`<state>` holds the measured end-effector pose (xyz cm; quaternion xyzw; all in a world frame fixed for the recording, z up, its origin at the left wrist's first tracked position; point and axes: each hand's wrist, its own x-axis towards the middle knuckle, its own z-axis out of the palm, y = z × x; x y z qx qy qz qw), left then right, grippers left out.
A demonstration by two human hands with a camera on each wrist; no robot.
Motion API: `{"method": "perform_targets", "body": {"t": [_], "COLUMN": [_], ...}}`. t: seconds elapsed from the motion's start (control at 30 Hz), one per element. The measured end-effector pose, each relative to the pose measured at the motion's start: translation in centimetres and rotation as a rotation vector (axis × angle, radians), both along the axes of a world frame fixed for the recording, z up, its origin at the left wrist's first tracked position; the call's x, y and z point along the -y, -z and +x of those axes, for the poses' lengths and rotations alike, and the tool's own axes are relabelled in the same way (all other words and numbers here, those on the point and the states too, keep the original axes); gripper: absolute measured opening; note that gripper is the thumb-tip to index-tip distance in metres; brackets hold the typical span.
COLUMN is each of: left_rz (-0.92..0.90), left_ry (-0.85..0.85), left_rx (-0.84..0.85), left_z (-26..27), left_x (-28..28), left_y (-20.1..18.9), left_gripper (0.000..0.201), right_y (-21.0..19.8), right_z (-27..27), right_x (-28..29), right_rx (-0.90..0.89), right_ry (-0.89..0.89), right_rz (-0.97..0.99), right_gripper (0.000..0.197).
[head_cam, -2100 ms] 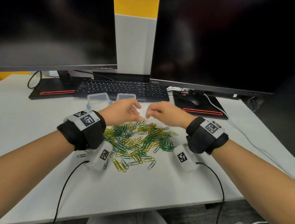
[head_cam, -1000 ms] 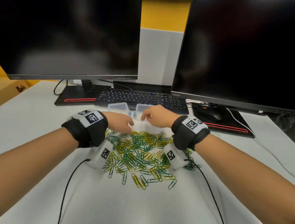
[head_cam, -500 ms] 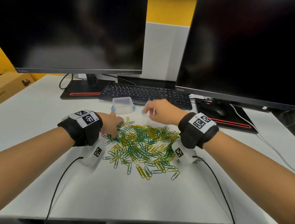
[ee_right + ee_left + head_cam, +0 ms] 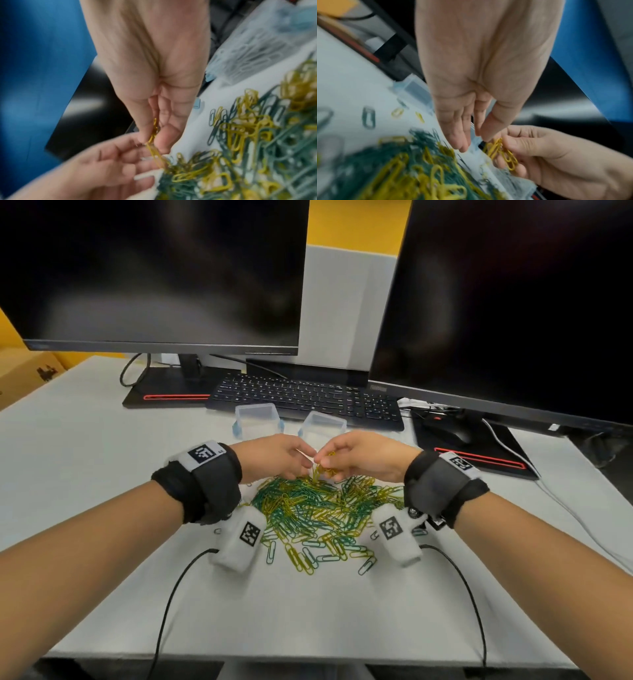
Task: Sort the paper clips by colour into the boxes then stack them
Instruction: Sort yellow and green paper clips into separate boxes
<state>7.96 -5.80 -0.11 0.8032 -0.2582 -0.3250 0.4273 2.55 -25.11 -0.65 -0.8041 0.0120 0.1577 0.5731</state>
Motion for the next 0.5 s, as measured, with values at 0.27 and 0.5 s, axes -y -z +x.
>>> {"method": "perform_targets", "body": {"t": [0.27,0.5], "left_rz": [-0.214,-0.164], "left_ry": [-0.099,-0.213], "left_rx": [-0.357,-0.109], "left_z": [-0.5,1.5], "left_x": [0.9,0.2], "left_y": [-0.4,-0.2], "left_gripper": [0.027,0.027], "right_y": [-1.6,-2.8], "right_z": [-0.8,1.1], "right_x": [0.4,0.6], "right_rx": [-0.176,-0.009], "right_ry": [0.120,0.348], "right_rz": [0.386,0.498], "right_gripper": [0.026,0.033]}}
